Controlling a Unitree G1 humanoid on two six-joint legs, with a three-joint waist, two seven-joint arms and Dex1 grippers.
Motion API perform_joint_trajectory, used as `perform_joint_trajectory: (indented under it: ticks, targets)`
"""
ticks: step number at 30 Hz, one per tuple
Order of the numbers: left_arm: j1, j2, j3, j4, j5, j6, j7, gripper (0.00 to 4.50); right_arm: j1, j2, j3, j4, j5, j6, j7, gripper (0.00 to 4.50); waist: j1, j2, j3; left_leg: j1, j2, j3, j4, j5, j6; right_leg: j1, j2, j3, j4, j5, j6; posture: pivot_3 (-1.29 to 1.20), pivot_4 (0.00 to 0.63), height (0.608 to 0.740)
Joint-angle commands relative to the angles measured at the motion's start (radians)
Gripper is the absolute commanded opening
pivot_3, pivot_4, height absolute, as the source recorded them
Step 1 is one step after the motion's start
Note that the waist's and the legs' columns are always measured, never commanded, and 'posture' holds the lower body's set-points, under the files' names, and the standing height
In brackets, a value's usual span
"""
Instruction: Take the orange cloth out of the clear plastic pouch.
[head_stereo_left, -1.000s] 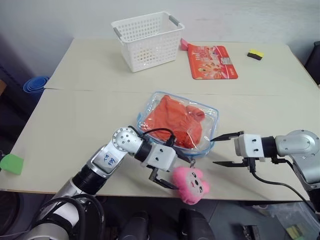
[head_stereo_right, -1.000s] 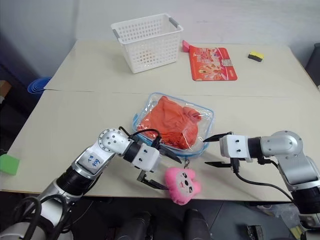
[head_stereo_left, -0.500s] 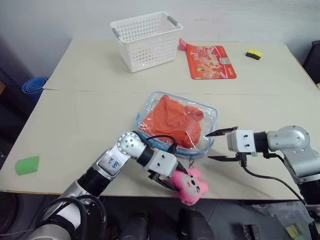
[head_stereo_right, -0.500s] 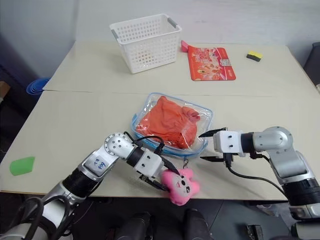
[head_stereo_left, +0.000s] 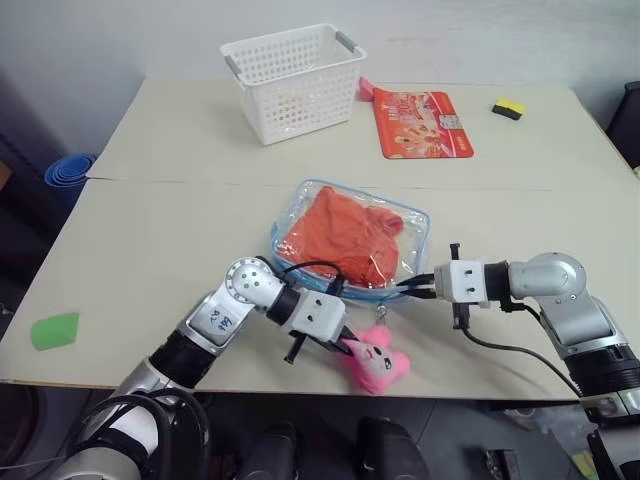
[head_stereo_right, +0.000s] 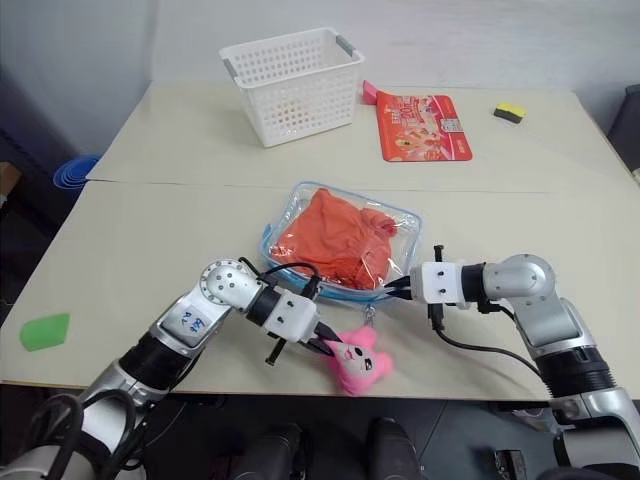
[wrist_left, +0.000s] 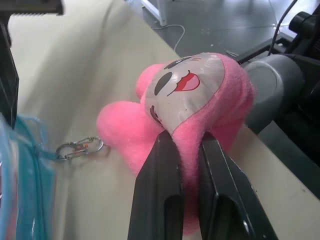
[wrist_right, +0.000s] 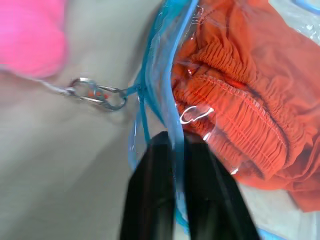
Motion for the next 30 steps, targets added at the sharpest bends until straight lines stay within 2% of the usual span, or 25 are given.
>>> perform_joint_trajectory:
  ticks: [1,7,11,14,18,24,27,30]
  targets:
    - [0.029,0.021,0.027,-0.049,0.002,0.040,0.031,0.01,0.005,-0.025,-0.017,-0.003,0.005,-0.043,0.005,0.00,0.000,0.000,0.000,0.000,0.000,0.000,0.000,0.000,0.000,0.000,0.000,0.000,0.000,0.000,0.000,0.00,0.150,0.740]
    - [0.130,0.094,0.181,-0.196,-0.088,0.257,0.125,0.01,-0.030,-0.061,-0.019,0.107,-0.056,-0.226,-0.009,0.00,-0.005,0.000,0.000,0.000,0.000,0.000,0.000,0.000,0.000,0.000,-0.001,0.001,0.001,0.000,0.000,0.00,0.150,0.740]
    - [0.250,0.199,0.385,-0.341,-0.224,0.447,0.183,0.01,-0.055,-0.090,-0.028,0.189,-0.013,-0.331,0.039,0.00,-0.023,0.001,0.000,0.001,0.002,-0.001,0.000,0.000,-0.001,0.000,-0.003,0.001,0.000,0.000,0.000,0.00,0.150,0.740]
    - [0.336,0.264,0.508,-0.399,-0.280,0.521,0.216,0.01,-0.064,-0.103,-0.030,0.223,0.014,-0.367,0.060,0.00,-0.025,0.001,0.001,0.001,0.002,-0.001,-0.001,0.000,-0.001,0.000,-0.003,0.001,-0.001,0.000,0.000,0.00,0.150,0.740]
    - [0.419,0.329,0.627,-0.384,-0.289,0.532,0.253,0.01,-0.070,-0.119,-0.031,0.261,0.034,-0.415,0.088,0.00,-0.022,0.001,0.001,0.001,0.002,-0.001,-0.001,0.000,-0.001,0.000,-0.004,0.001,-0.001,0.000,0.000,0.00,0.150,0.740]
    - [0.474,0.422,0.784,-0.199,-0.253,0.459,0.281,0.01,-0.091,-0.138,-0.023,0.348,0.031,-0.491,0.109,0.00,-0.024,0.002,0.001,0.001,0.002,-0.001,-0.001,0.000,-0.002,0.000,-0.004,0.001,-0.002,0.000,-0.001,0.00,0.150,0.740]
    - [0.460,0.428,0.795,-0.176,-0.279,0.462,0.287,0.01,-0.098,-0.135,-0.016,0.361,0.041,-0.500,0.122,0.00,-0.025,0.003,0.002,0.001,0.002,-0.001,-0.001,-0.001,-0.002,0.000,-0.004,0.001,-0.002,0.000,-0.001,0.00,0.150,0.740]
    - [0.459,0.399,0.746,-0.222,-0.297,0.469,0.289,0.01,-0.099,-0.120,-0.011,0.338,0.061,-0.476,0.131,0.00,-0.025,0.003,0.002,0.001,0.002,-0.001,-0.001,-0.001,-0.002,0.000,-0.004,0.001,-0.002,0.000,-0.001,0.00,0.150,0.740]
